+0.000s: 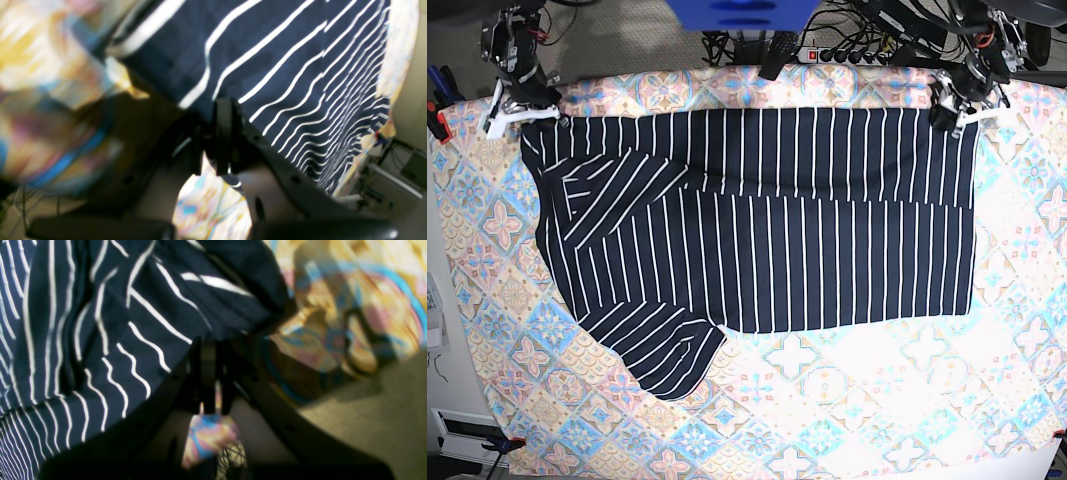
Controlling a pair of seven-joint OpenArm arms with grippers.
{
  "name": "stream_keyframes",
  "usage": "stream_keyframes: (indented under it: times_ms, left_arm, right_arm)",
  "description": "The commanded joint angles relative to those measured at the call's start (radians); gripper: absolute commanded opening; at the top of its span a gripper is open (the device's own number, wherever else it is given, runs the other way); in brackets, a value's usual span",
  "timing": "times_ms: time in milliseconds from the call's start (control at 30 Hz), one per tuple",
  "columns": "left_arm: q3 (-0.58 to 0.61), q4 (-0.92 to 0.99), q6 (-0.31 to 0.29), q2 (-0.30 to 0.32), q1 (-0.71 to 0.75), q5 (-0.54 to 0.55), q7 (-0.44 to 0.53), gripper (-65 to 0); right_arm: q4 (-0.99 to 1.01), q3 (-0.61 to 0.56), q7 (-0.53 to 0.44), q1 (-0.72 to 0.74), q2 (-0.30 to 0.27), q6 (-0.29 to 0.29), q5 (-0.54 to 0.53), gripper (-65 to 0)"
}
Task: Fold the T-shirt properly
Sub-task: 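Release the shirt and raise both grippers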
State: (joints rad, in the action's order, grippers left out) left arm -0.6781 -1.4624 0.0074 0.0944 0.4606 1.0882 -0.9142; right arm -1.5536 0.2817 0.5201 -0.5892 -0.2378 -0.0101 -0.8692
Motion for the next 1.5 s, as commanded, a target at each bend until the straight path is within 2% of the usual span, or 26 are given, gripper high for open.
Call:
stream_keyframes:
  times_ms: [0,267,367,633,800,867,1000,1100,1267,1367,1467]
  left_arm:
    - [-0.004,-0.034,-0.007,0.011,0.025,0.005,0.0,-60.2]
    - [-0.005,-0.076,-0.007,0.031,0.134,0.096,0.005,-60.2]
    - [-0.009,-0.074,-0.007,0.054,0.14,0.097,0.007,-60.2]
    - [-0.044,-0.077,-0.007,0.054,0.134,0.096,-0.001,-60.0]
    - [-0.044,-0.116,-0.007,0.049,0.142,0.148,-0.004,-59.3]
    - [-0.045,-0.145,-0.007,0.052,0.142,0.162,-0.035,-59.2]
    - [-0.047,-0.215,-0.007,0.051,0.142,0.163,-0.055,-52.9]
    - [-0.047,-0.252,-0.005,0.049,0.143,0.165,-0.055,-47.7]
    - [-0.047,-0.258,-0.002,0.057,0.06,0.16,-0.055,-44.6]
    - [-0.041,-0.254,-0.001,0.094,-0.021,0.152,-0.055,-44.6]
    - [-0.041,-0.254,-0.001,0.098,-0.102,0.079,-0.055,-44.6]
  right_arm:
    - [-0.028,0.008,-0.016,-0.021,-0.015,0.008,-0.006,-65.0]
    - [-0.098,0.018,-0.016,-0.11,-0.015,0.008,-0.003,-65.0]
    - [-0.11,0.046,-0.016,-0.119,-0.015,0.008,-0.003,-65.0]
    - [-0.109,0.066,-0.016,-0.113,-0.019,0.008,0.0,-64.3]
    - [-0.1,0.081,-0.018,-0.113,-0.019,0.008,0.002,-57.7]
    - [-0.1,0.089,-0.016,-0.113,-0.019,0.008,0.002,-55.3]
    - [-0.1,0.089,-0.016,-0.119,-0.019,0.008,0.002,-50.3]
    - [-0.1,0.098,-0.016,-0.119,-0.018,0.008,0.002,-41.9]
    - [-0.112,0.141,-0.016,-0.113,-0.018,0.008,0.002,-28.6]
    - [-0.14,0.143,-0.016,-0.068,-0.022,0.008,0.002,-28.0]
    - [-0.152,0.138,-0.016,-0.033,-0.042,0.008,0.048,-28.0]
